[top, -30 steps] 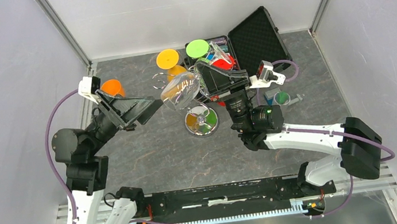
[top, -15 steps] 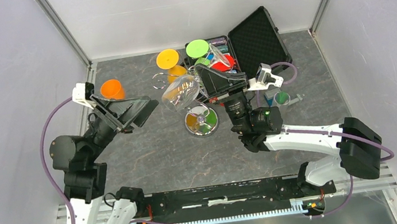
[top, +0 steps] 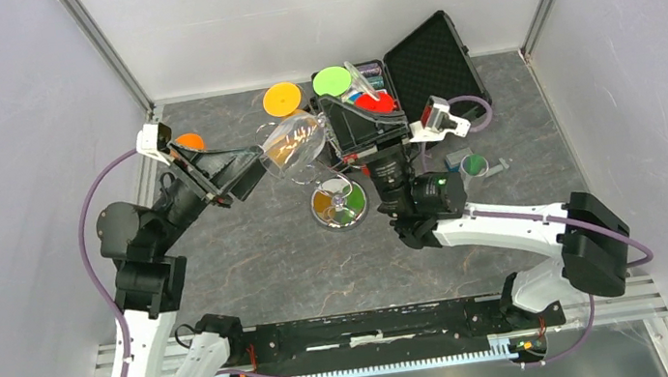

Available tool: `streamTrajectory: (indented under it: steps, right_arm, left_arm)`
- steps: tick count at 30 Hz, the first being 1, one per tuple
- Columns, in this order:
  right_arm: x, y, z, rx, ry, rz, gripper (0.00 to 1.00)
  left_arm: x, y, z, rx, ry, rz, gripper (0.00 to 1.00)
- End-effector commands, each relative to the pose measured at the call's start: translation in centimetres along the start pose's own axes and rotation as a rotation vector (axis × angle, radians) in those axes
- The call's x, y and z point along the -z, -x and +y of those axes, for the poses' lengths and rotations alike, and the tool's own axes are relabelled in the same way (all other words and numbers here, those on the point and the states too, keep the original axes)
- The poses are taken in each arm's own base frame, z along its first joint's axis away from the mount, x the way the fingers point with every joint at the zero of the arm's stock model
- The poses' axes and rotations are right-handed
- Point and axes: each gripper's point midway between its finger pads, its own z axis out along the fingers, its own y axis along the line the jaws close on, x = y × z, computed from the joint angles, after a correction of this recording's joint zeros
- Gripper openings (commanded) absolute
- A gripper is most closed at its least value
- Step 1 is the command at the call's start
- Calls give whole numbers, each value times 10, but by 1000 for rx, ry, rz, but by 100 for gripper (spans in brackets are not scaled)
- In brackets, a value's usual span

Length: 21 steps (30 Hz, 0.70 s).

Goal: Take the wine glass off the wine glass rack

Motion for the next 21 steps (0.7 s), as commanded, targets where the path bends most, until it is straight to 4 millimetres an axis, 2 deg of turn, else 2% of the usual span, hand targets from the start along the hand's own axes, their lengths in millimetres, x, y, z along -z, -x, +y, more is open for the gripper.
streamTrajectory:
  steps: [1, 7, 10, 16, 20, 21]
  right_arm:
    - [-3, 81, 60, -217, 233, -316, 0]
    - [-5, 72, 56, -230, 224, -299, 0]
    - [-5, 71, 54, -230, 218, -298, 0]
    - [-1, 74, 53, -229, 212, -297, 0]
    - [2, 76, 52, -225, 206, -296, 0]
    - [2, 77, 52, -226, 207, -299, 0]
  left_arm:
    - [-1, -10, -30, -2, -133, 67, 64]
    - [-8, -24, -40, 33, -200, 127, 53]
    - [-11, -29, -41, 33, -213, 133, 41]
    - [-14, -22, -44, -1, -235, 74, 15]
    - [-12, -15, -47, -62, -250, 17, 3]
    - [-12, -13, -47, -74, -250, 6, 2]
